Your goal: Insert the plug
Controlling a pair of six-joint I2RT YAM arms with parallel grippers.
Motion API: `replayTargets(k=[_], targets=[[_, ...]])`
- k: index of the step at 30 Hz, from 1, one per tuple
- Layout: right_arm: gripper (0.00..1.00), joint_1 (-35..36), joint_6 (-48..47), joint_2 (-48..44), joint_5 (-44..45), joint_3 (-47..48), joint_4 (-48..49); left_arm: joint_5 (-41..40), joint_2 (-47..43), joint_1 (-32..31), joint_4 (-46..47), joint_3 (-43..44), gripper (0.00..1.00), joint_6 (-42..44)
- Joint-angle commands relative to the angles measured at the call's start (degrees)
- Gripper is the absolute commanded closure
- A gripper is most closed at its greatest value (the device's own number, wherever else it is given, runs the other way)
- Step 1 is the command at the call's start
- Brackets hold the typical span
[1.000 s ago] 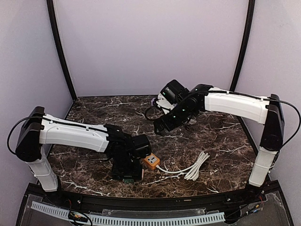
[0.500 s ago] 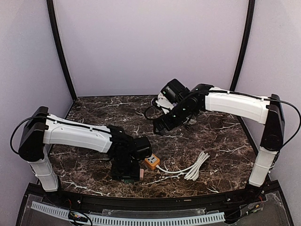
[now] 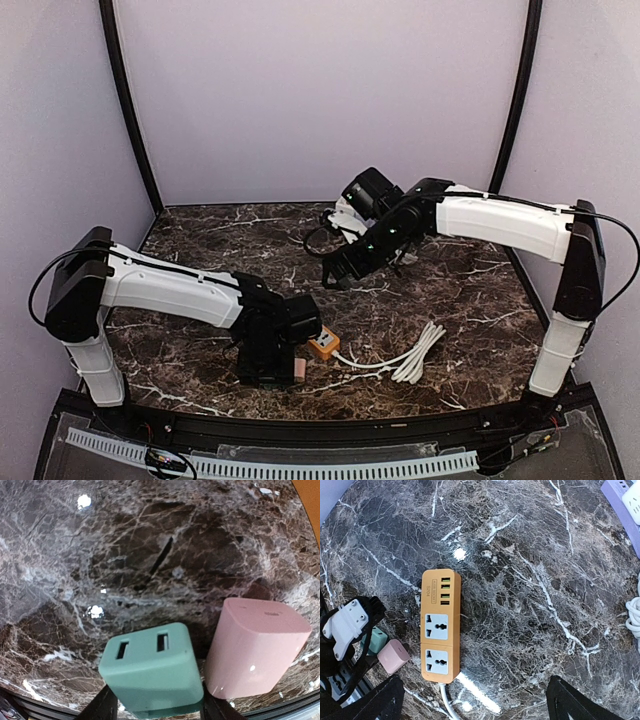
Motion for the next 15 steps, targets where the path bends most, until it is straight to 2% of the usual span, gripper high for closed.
replayTargets(k=[1, 5, 9, 15], targets=[[0.01, -0.60, -0.55, 0.79, -2.99, 0.44, 1.19, -0.73, 0.39, 0.61, 2.16, -1.84, 0.45, -0.84], [0.01, -1.01, -0.61, 1.17, -4.26, 0.62, 1.35, -3.12, 0.47, 0.80, 4.19, -2.27, 0.49, 0.53], [0.01, -1.83, -0.69, 0.77, -5.21, 0.10, 1.55, -4.86, 0.35, 1.38, 6.15, -3.67, 0.58, 2.75], [0.01, -3.38, -0.88, -0.74, -6.03, -0.98, 1.96, -7.02, 0.28, 2.29, 2.42, -3.08, 0.63, 9.09]])
